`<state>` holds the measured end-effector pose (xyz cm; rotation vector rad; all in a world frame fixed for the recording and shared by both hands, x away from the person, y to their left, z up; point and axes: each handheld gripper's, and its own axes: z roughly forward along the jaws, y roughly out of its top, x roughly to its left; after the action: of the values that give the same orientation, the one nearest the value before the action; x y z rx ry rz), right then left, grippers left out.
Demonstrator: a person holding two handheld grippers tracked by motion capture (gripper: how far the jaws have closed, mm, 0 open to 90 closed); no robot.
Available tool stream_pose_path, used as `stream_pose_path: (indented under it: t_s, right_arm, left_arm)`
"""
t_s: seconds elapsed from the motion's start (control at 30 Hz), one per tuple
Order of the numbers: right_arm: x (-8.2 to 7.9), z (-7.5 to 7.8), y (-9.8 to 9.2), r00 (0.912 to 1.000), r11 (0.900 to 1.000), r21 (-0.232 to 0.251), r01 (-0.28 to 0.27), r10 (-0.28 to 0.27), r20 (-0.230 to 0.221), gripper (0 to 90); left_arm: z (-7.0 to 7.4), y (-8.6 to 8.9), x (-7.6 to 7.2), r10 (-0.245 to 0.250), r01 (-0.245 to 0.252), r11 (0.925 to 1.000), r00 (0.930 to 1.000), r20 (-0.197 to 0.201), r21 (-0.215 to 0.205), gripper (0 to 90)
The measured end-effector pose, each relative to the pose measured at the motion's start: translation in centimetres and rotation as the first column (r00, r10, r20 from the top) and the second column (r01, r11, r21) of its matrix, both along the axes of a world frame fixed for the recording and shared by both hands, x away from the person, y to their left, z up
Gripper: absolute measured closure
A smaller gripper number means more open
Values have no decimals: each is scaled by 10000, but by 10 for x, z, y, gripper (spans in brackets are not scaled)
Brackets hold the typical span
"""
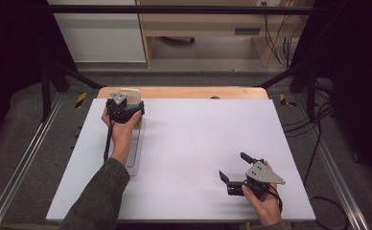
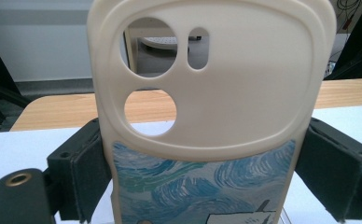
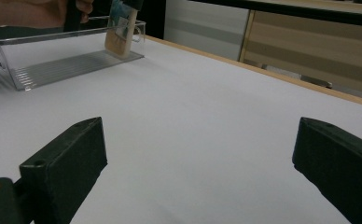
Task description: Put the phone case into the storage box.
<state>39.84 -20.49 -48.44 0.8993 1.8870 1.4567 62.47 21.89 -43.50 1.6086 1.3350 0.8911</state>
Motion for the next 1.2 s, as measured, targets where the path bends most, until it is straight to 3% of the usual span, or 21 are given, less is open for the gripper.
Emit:
stream_pose_path:
  t_s: [0.8,0.93,1.2]
  right_arm:
    - [0,0,0,10000,10000,-11,-7,7,-31,29]
    - [0,0,1,10000,10000,-18,-11,11,-31,29]
    - [0,0,0,10000,10000,-8,-23,23,-39,29]
  left_arm:
    - [2,1,3,93,-94,10000,9997,-246,-23,108]
    - [6,-3,5,-12,29,9990,9993,-369,450,108]
    - [5,-1,6,-3,13,9997,9992,-410,261,105]
